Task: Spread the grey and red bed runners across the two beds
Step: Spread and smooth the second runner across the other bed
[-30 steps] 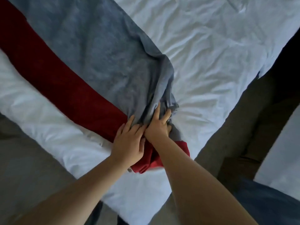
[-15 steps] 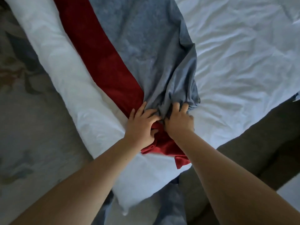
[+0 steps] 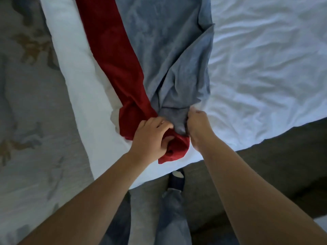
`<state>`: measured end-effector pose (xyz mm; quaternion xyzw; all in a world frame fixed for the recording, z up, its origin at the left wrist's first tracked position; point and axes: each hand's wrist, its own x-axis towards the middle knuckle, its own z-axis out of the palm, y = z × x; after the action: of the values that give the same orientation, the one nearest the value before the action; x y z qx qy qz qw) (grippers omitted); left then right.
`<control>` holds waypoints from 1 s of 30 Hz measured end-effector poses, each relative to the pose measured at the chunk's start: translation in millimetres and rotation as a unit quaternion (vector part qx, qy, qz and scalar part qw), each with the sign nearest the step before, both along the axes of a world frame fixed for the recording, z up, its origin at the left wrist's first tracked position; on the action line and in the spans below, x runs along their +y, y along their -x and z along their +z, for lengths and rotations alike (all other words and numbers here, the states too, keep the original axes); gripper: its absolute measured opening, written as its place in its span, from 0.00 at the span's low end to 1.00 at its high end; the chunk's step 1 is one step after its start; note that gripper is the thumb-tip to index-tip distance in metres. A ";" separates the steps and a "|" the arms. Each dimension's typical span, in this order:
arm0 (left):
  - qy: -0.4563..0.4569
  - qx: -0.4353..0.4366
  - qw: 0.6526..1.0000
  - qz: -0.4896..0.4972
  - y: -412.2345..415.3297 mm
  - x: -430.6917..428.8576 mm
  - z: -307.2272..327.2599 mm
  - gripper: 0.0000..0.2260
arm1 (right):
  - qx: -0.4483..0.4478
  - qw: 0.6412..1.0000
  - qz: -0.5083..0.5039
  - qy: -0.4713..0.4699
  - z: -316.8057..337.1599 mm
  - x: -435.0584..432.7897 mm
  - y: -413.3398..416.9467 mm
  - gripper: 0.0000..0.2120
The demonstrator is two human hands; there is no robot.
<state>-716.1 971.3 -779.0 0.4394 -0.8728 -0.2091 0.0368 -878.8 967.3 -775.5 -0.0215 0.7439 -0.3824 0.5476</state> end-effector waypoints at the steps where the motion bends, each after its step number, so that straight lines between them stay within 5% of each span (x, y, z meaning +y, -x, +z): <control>1: -0.011 0.024 1.000 0.015 -0.5 -0.9 0.8 0.10 | -0.091 0.995 -0.044 0.002 0.7 0.6 1.7 0.12; 4: -0.087 0.155 0.983 0.033 -6.2 -4.9 7.1 0.09 | -0.175 0.982 0.066 0.012 10.1 4.5 4.0 0.10; 8: -0.100 0.233 0.964 0.079 -16.7 -3.7 19.3 0.11 | -0.096 0.953 0.287 0.006 23.5 7.8 -6.1 0.14; 11: -0.121 0.254 0.955 0.093 -19.5 -0.5 25.5 0.12 | -0.092 0.954 0.284 0.021 31.9 9.9 -10.4 0.24; 13: -0.142 0.260 0.952 0.082 -18.0 -1.9 32.6 0.13 | -0.069 0.954 0.291 0.017 39.4 13.7 -7.1 0.22; 19: -0.197 0.217 0.956 -0.035 11.8 10.0 65.4 0.09 | 0.204 0.955 0.216 0.003 75.5 49.0 40.6 0.09; 25: -0.238 0.213 0.935 -0.154 70.1 38.4 70.3 0.08 | 0.488 0.859 0.156 -0.019 106.5 119.3 75.2 0.10; 30: -0.168 0.104 0.955 -0.220 68.8 44.0 38.9 0.13 | 0.440 0.826 0.308 -0.175 68.3 140.6 93.6 0.08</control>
<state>-784.9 1015.3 -740.1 0.2120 -0.8918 -0.3997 0.0060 -972.3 1107.9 -707.2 -0.3190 0.9151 -0.0077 0.2465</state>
